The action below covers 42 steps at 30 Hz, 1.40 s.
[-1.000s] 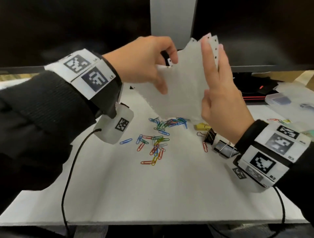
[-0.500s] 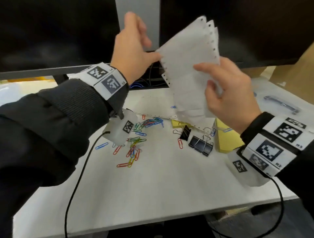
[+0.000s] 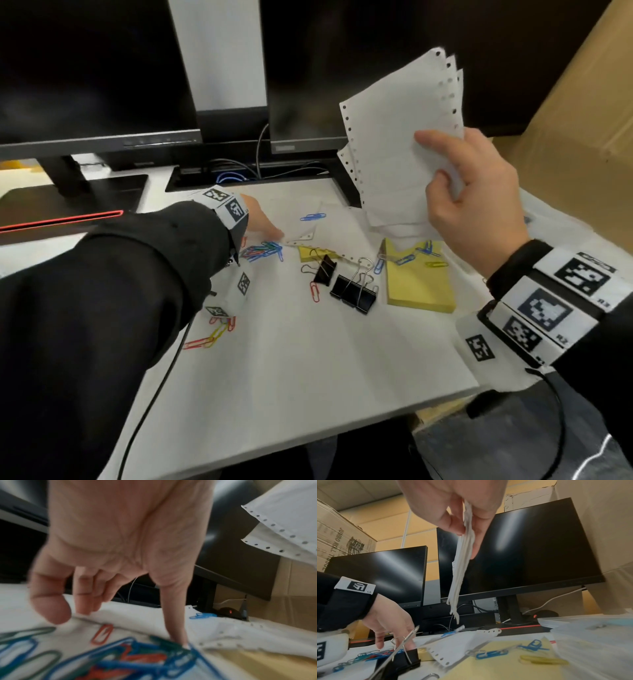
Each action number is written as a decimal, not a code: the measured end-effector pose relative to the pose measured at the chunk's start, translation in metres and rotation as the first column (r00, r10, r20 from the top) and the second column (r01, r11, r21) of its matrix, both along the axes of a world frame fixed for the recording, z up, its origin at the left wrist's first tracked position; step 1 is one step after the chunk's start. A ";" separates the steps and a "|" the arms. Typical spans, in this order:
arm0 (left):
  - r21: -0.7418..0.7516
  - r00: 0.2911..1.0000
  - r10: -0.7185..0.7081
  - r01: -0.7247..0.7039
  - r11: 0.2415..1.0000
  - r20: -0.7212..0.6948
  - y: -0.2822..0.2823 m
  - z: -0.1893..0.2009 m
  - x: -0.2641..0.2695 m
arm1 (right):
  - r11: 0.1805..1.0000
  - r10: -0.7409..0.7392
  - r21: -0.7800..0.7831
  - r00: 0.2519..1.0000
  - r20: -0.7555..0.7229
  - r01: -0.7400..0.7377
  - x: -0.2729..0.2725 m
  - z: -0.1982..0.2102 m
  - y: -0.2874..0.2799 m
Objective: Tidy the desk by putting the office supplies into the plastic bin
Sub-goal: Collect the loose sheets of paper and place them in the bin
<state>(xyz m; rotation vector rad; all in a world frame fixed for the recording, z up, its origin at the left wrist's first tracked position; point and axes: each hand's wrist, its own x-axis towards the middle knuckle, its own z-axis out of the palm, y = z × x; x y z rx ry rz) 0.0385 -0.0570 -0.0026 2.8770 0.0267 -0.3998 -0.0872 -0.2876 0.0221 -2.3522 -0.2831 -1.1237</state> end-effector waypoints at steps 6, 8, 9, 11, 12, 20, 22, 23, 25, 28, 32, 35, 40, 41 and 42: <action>0.001 0.999 0.016 -0.016 1.000 -0.034 0.007 0.004 -0.007 | 1.000 -0.008 0.008 1.000 0.010 0.008 -0.005 -0.002 -0.011; -0.038 0.994 0.084 -0.087 0.995 -0.075 0.011 0.009 -0.011 | 1.000 -0.011 0.014 1.000 0.012 0.011 -0.007 -0.003 -0.014; -0.055 0.989 0.107 -0.113 0.992 -0.102 0.013 0.011 -0.012 | 1.000 -0.013 0.018 1.000 0.012 0.013 -0.007 -0.003 -0.014; -0.085 0.984 0.138 -0.148 0.985 -0.116 0.016 0.017 -0.011 | 1.000 -0.019 0.023 1.000 0.013 0.019 -0.008 -0.004 -0.015; -0.106 0.982 0.150 -0.162 0.981 -0.113 0.017 0.019 -0.011 | 1.000 -0.023 0.022 1.000 0.015 0.022 -0.008 -0.004 -0.014; 0.102 0.999 0.029 -0.032 0.994 0.023 0.011 -0.001 -0.002 | 1.000 -0.021 0.020 0.999 0.029 0.021 -0.004 -0.001 -0.010; 0.054 1.000 0.024 -0.025 0.998 0.005 0.009 0.005 -0.005 | 1.000 -0.019 0.019 1.000 0.019 0.019 -0.002 0.000 -0.009; 0.025 1.000 0.022 -0.023 0.999 0.002 0.010 0.006 -0.006 | 1.000 -0.022 0.021 1.000 0.019 0.022 -0.001 0.000 -0.008; -0.012 0.999 0.039 -0.039 0.999 0.004 0.015 0.004 -0.004 | 0.999 -0.030 0.026 0.999 0.021 0.030 0.000 -0.002 -0.007; -0.082 0.993 0.114 -0.117 0.990 -0.042 0.024 0.002 -0.006 | 0.999 -0.025 0.026 1.000 0.014 0.024 0.001 -0.005 -0.004; -0.110 0.983 0.152 -0.163 0.980 -0.103 0.026 0.006 -0.009 | 1.000 -0.029 0.006 0.999 -0.014 0.029 0.003 -0.009 0.000; -0.270 0.976 0.153 -0.190 0.944 -0.154 0.026 0.001 -0.006 | 0.999 -0.047 0.009 0.999 -0.013 0.047 0.004 -0.010 -0.001; -0.339 0.987 0.164 -0.152 0.928 0.005 0.032 0.027 -0.009 | 0.999 -0.043 0.003 0.999 -0.019 0.043 0.002 -0.009 -0.005; -0.392 0.984 0.167 -0.131 0.910 0.059 0.035 0.037 -0.009 | 0.999 -0.039 0.006 0.999 -0.022 0.039 0.003 -0.009 -0.006; -0.437 0.977 0.178 -0.109 0.893 0.121 0.038 0.047 -0.010 | 0.999 -0.039 0.009 0.999 -0.022 0.039 0.004 -0.010 -0.006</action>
